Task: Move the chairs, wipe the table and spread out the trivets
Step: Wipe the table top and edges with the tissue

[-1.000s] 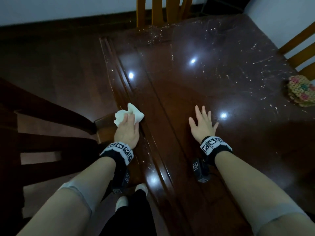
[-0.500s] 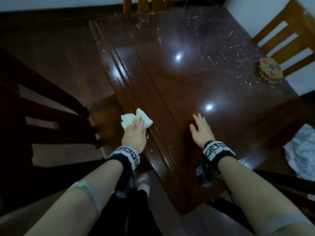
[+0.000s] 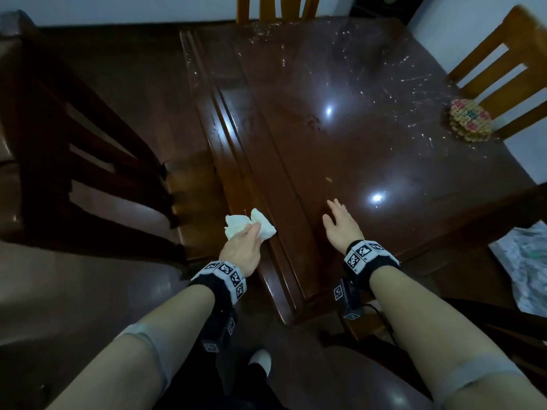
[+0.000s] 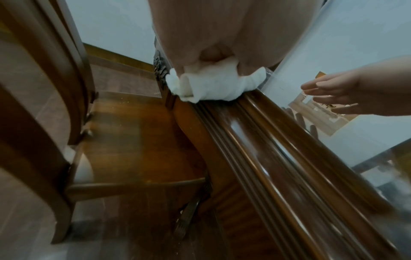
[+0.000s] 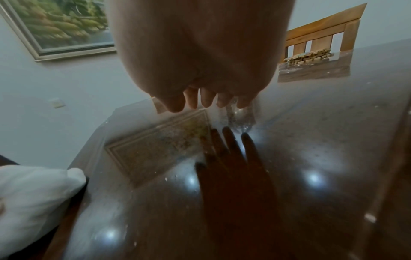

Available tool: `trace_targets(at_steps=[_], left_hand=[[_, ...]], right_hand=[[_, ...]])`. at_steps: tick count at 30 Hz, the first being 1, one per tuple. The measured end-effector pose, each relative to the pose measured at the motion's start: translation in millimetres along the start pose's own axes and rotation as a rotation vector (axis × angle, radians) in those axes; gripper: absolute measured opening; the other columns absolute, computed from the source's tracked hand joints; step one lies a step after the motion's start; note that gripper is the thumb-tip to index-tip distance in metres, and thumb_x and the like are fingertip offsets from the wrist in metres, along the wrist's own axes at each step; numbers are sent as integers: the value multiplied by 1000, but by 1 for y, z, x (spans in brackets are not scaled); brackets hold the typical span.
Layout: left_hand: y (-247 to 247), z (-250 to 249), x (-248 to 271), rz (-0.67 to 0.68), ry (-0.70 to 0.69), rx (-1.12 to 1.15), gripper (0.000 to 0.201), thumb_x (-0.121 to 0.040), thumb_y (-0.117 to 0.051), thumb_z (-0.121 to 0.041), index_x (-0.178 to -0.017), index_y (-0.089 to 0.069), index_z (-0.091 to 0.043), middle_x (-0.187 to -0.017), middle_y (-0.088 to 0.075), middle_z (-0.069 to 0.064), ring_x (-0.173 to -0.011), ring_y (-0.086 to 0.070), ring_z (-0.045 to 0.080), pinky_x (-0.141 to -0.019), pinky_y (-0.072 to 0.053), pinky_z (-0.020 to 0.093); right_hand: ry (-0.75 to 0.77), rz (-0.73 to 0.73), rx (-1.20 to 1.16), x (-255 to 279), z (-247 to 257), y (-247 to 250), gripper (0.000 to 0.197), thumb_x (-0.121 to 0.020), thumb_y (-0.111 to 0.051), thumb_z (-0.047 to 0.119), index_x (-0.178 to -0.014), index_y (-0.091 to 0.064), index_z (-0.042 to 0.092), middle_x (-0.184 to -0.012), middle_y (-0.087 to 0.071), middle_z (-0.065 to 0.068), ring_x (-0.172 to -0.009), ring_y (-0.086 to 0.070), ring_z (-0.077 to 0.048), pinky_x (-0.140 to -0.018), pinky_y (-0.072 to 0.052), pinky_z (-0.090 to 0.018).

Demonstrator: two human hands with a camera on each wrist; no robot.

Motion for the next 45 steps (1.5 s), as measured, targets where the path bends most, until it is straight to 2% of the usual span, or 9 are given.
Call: trace_targets(at_steps=[5, 12, 15, 19, 22, 25, 31, 35, 45], left_hand=[[-30, -17, 47, 106, 14, -38, 28, -104, -29, -23, -127, -39, -11, -101, -60, 12, -91, -58, 28, -74, -40, 37], [-72, -20, 98, 336, 118, 13, 47, -104, -30, -32, -150, -25, -24, -145, -43, 13, -131, -42, 29, -104, -32, 33], [-82, -13, 102, 394, 126, 234, 47, -97, -41, -37, -143, -40, -25, -150, -39, 4, -135, -39, 23, -114, -28, 40], [-41, -5, 95, 98, 157, 344, 39, -100, -42, -30, -138, -45, -19, -132, -54, 2, -120, -52, 22, -104, -39, 39], [0, -8, 94, -239, 134, 234, 21, -101, -36, -28, -117, -45, -18, -95, -60, 3, -87, -60, 27, -75, -45, 36], [16, -15, 91, -412, 125, 55, 27, -102, -35, -26, -126, -40, -15, -86, -55, 2, -73, -56, 27, -64, -45, 39], [-53, -22, 73, -90, 43, -94, 14, -102, -35, -26, -113, -40, -19, -89, -56, 8, -78, -61, 32, -64, -46, 39], [-70, -26, 81, -46, -34, -187, 18, -101, -36, -24, -118, -40, -18, -94, -62, 12, -76, -59, 30, -63, -46, 38], [-113, -60, 141, 607, -258, -286, 36, -101, -38, -29, -136, -43, -24, -119, -60, 5, -111, -57, 25, -91, -43, 34]], right_hand=[[34, 8, -20, 37, -24, -3, 49, -104, -35, 26, -151, -27, 18, -161, -14, 4, -149, -7, -13, -118, -15, -35], [53, 12, -50, 74, -43, -5, 48, -104, -35, 25, -150, -29, 17, -161, -16, 4, -148, -9, -14, -118, -18, -38], [61, 14, -70, 85, -47, -7, 47, -104, -35, 25, -150, -31, 17, -160, -18, 3, -148, -11, -14, -118, -17, -37], [76, 7, -91, 92, -47, -6, 46, -104, -35, 25, -149, -32, 17, -160, -19, 4, -148, -12, -14, -117, -18, -36], [101, -1, -107, 95, -46, -5, 46, -104, -36, 25, -149, -33, 18, -160, -20, 5, -148, -13, -13, -117, -18, -36], [109, -23, -124, 97, -50, -4, 45, -103, -37, 25, -148, -34, 19, -159, -21, 6, -147, -15, -13, -118, -19, -36], [74, -47, -109, 103, -70, -4, 45, -103, -37, 25, -148, -35, 18, -159, -22, 4, -147, -18, -14, -119, -20, -38], [36, -38, -115, 105, -76, -10, 45, -103, -36, 26, -148, -35, 18, -159, -23, 3, -146, -20, -15, -119, -22, -40], [96, 19, -47, 107, -60, -19, 44, -103, -36, 26, -146, -38, 16, -158, -26, 1, -148, -14, -16, -117, -17, -35]])
Point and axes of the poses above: each hand's wrist, its own x-axis away from the middle knuckle, its own y-axis out of the back of the hand, z = x × y, the point moved 6 cm from there along -x, towards the middle knuckle
